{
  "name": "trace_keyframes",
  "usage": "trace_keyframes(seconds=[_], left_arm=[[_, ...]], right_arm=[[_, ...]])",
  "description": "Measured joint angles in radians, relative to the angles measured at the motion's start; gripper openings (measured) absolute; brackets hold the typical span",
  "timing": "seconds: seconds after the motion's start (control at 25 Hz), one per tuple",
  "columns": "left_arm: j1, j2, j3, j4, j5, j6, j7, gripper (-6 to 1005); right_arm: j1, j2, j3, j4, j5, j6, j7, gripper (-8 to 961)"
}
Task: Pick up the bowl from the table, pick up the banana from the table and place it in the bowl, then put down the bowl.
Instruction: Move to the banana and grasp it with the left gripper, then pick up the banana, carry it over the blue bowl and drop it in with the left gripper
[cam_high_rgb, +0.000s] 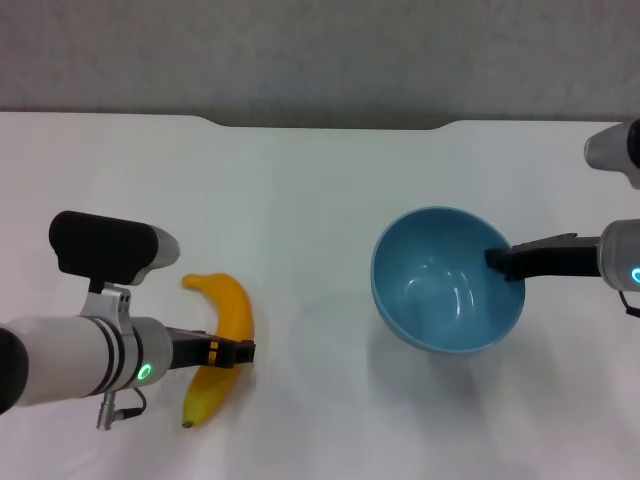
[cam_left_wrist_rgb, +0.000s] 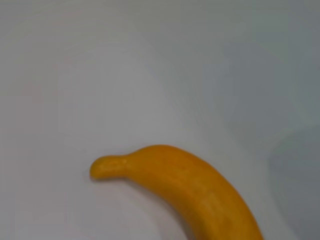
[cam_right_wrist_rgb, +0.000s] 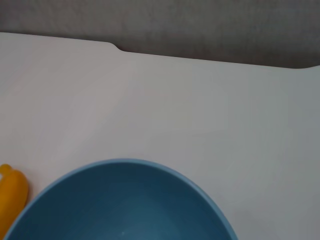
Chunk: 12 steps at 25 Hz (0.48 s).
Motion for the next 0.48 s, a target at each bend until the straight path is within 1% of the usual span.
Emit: trace_keyframes(seconds=[0.12,0.36,0.48], left_arm=[[-0.005,0.0,0.0,0.009,-0.006,0.002,0.0,733],[-0.002,0.003,-0.023,0.011,-0.014,0.005,0.0,518],[0.0,0.005,-0.038,0.01,-0.017,0.008,0.0,510]], right_arm=[[0.0,0.001,0.0,0.0,0.0,-0.001,0.0,34],[-0.005,0.001,-0.001,0.001,0.015,-0.002,-0.003,34],[-0.007,0.001,-0.002,0.008,0.019,-0.004,-0.008,34]])
